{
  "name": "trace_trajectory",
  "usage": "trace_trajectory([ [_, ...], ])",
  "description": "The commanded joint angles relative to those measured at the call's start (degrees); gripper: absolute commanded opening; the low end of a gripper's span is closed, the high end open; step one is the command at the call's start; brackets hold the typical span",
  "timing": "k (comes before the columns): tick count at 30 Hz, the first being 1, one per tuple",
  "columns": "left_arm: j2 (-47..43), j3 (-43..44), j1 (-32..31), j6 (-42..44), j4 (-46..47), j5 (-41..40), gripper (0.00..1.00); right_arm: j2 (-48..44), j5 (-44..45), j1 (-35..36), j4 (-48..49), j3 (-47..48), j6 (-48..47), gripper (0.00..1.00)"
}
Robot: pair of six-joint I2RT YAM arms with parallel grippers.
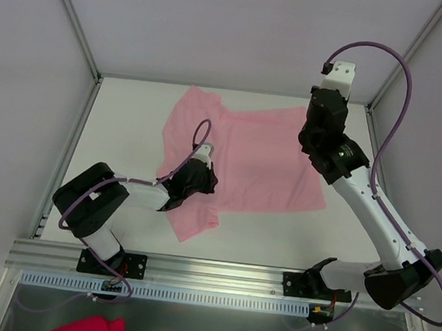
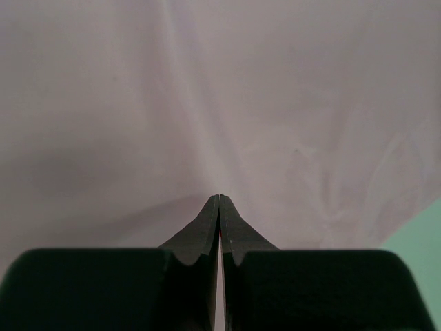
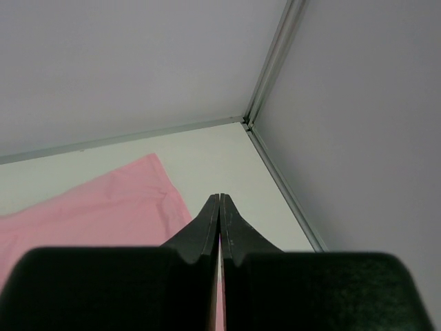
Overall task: Fold and stack the t-shirts
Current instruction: Flatten out the tshirt
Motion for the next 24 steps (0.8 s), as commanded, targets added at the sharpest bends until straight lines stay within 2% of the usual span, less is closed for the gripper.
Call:
trace_trajectory([
  [1, 1.0, -2.3, -2.2, -4.0, 5.4, -3.1, 0.00, -0.6, 2.4, 0.9, 3.3, -0.1, -1.5, 0.01],
  [10, 3.5, -8.3, -5.3, -10.0, 5.0, -7.7, 0.00, -2.0, 3.6, 2.7, 5.2, -0.5, -3.2, 0.01],
  [14, 1.8, -12.4, -5.6, -12.9, 5.0, -9.4, 0.00, -2.5, 4.3, 3.4, 6.7, -0.4, -4.6, 0.01],
  [17, -1.9, -15.7, -6.1, -15.1, 3.2, -11.5, 0.00, -2.0, 4.6, 3.7, 7.5, 0.2, -5.6, 0.01],
  [21, -10.5, -18.8, -9.0, -18.2, -6.2, -19.6, 0.00, -0.2, 5.1, 4.4, 7.4, 1.4, -5.9, 0.01],
  [24, -16.2, -20.5, -10.2, -19.1, -10.4, -22.4, 0.00, 0.9, 5.2, 4.9, 7.4, 1.7, -6.0, 0.01],
])
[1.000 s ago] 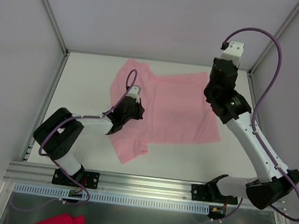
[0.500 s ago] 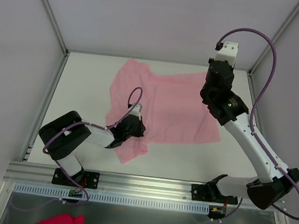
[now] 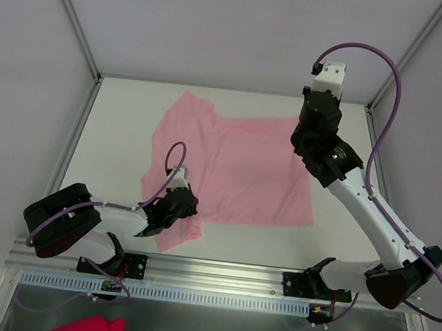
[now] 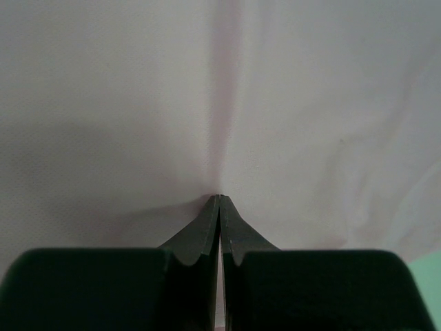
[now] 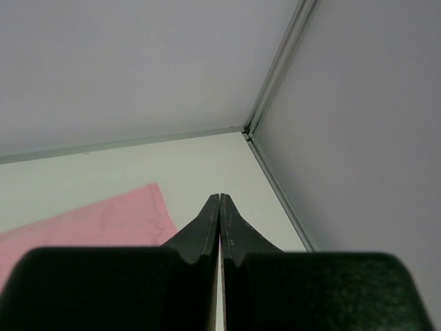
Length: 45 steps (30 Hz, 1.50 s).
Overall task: Fold and stack the t-shirts
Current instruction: Flatten out the tshirt
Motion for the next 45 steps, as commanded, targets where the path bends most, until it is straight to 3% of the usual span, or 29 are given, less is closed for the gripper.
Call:
trace_trajectory([
  [1, -5.5, -2.6, -1.3, -3.1, -12.4, -8.2, 0.00, 1.3, 2.2, 1.1, 3.0, 2.3, -0.9, 0.01],
  [4, -8.4, -3.6, -1.4, -2.0, -13.4, -9.8, 0.00, 2.1, 1.7, 1.2, 3.3, 2.4, -1.1, 0.01],
  [6, -9.0, -3.8, -1.4, 2.1, -9.0, -8.6, 0.00, 3.3, 0.8, 1.2, 4.3, 1.9, -2.1, 0.03],
  [7, -8.8, -3.7, -1.4, 8.3, -5.2, -7.6, 0.28, 3.8, 0.0, 1.1, 4.4, 1.7, -2.7, 0.08],
  [8, -8.4, -3.0, -1.3, 11.6, 0.8, -5.8, 0.47, 5.4, -0.8, 1.0, 6.6, 1.7, -3.2, 0.27],
  [9, -7.4, 1.2, -1.3, 16.8, 1.7, -5.8, 0.65, 6.4, -4.4, 0.1, 6.9, 2.0, -3.8, 0.34],
  [11, -5.4, 7.4, -0.1, 21.4, 1.8, -6.4, 0.99, 9.0, -8.4, -1.6, 6.2, 3.6, -2.8, 0.61],
  [13, -2.4, 17.6, 2.5, 24.1, -0.9, -2.7, 0.99, 14.9, -14.2, -6.0, -1.2, 9.7, 2.8, 0.86],
  [16, 1.3, 26.6, 8.6, 24.0, 0.1, 7.5, 0.99, 21.1, -19.0, -11.1, -5.4, 13.2, 6.3, 1.00],
  [18, 5.7, 35.9, 12.0, 25.8, -5.1, 8.6, 0.99, 24.0, -20.7, -13.6, -7.2, 15.1, 7.5, 1.00],
  [21, 12.9, 50.3, 17.6, 27.9, -14.0, 9.5, 0.99, 29.9, -24.5, -19.5, -12.6, 20.8, 12.2, 0.90],
  [23, 16.9, 60.8, 21.2, 27.7, -18.3, 13.2, 0.99, 33.0, -27.4, -21.7, -15.1, 23.1, 16.9, 0.83],
  [26, 25.1, 73.1, 27.6, 27.6, -27.0, 18.3, 0.99, 35.8, -31.0, -23.7, -15.9, 23.9, 18.6, 0.80],
  [33, 40.9, 90.7, 35.9, 28.8, -35.8, 22.9, 0.99, 39.1, -37.7, -25.2, -17.2, 25.9, 19.7, 0.79],
  [41, 46.4, 93.7, 43.9, 25.3, -36.6, 26.9, 0.99, 37.1, -38.6, -25.5, -19.3, 24.2, 20.4, 0.78],
  [45, 48.5, 94.6, 44.9, 24.7, -37.3, 26.6, 0.99, 37.0, -40.0, -26.2, -20.5, 23.9, 21.3, 0.77],
])
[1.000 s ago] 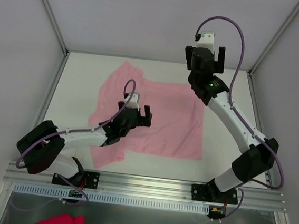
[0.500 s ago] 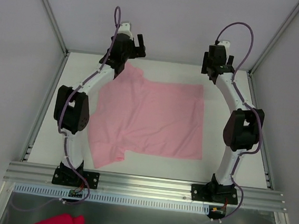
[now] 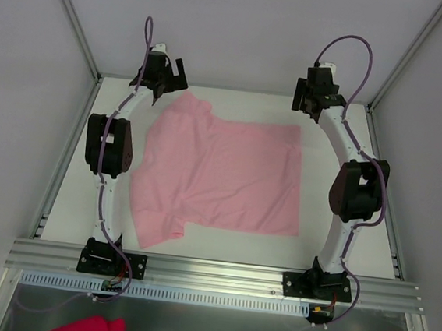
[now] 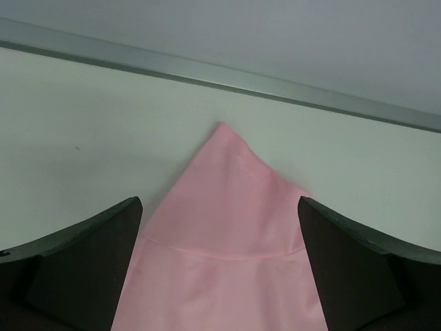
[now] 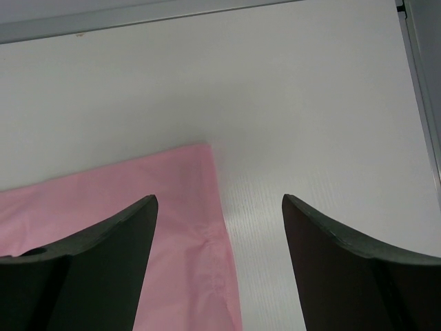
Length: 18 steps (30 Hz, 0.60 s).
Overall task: Fold and stack the t-shirts
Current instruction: Flatten out the tshirt
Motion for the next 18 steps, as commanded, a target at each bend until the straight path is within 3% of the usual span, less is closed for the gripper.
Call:
trace_trajectory([
  [1, 0.9, 3.3, 0.6, -1.2, -0.1, 1.0, 0.99, -2.3, -2.3, -0.9, -1.7, 1.1, 2.6, 0.77],
  [18, 11.5, 12.5, 3.0, -5.6, -1.6, 9.7, 0.99, 1.6, -6.0, -0.9, -3.9, -1.2, 8.8, 0.75],
])
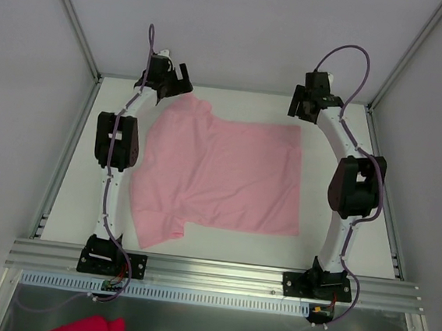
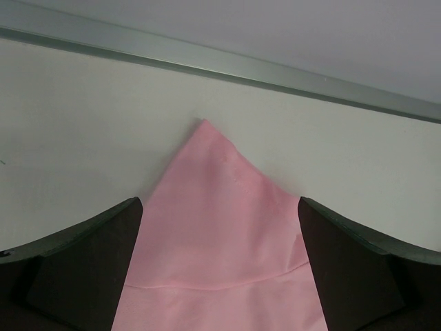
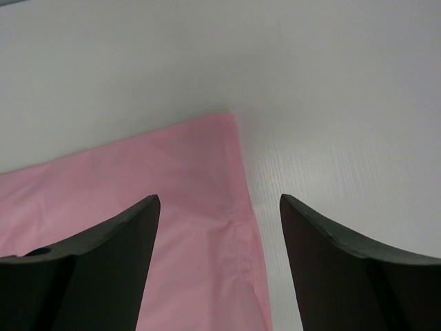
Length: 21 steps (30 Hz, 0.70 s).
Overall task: Fold and stack the t-shirts
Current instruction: Flatten out the tshirt
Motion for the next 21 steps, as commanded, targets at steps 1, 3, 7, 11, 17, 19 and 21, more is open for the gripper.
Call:
trace_trajectory([
  [1, 1.4, 3.3, 1.2, -2.3, 0.1, 3.6, 0.99, -0.8, -0.8, -0.2, 0.7, -1.9, 2.4, 0.75],
  [3, 2.2, 4.5, 1.4, -2.9, -0.4, 3.8, 0.98, -0.9, -0.9, -0.2, 1.0, -3.0, 2.5, 0.75],
  [7, -0.3, 0.4, 1.4, -1.6, 2.6, 7.7, 0.93, -1.7, -2.2, 0.9, 2.5, -4.9, 1.3, 0.75],
  [11, -12.3, -18.1, -0.7, 1.2, 14.5, 3.8, 0.92, -4.7, 1.3, 3.0, 5.3, -8.8, 0.4, 0.75],
  [17, -39.9, -47.7, -6.1, 0.9, 24.6, -9.3, 0.92, -21.9, 9.1, 7.9, 18.7, -29.0, -0.2, 0.72],
  [19, -49.5, -54.7, -8.8, 1.8, 27.4, -16.7, 0.92, -29.4, 13.3, 9.9, 20.9, -36.0, -0.2, 0.72],
  [21, -58.3, -62.8, -11.8, 0.9, 26.7, -21.2, 0.92, -34.0, 14.4, 11.2, 21.9, -40.0, -0.2, 0.72],
])
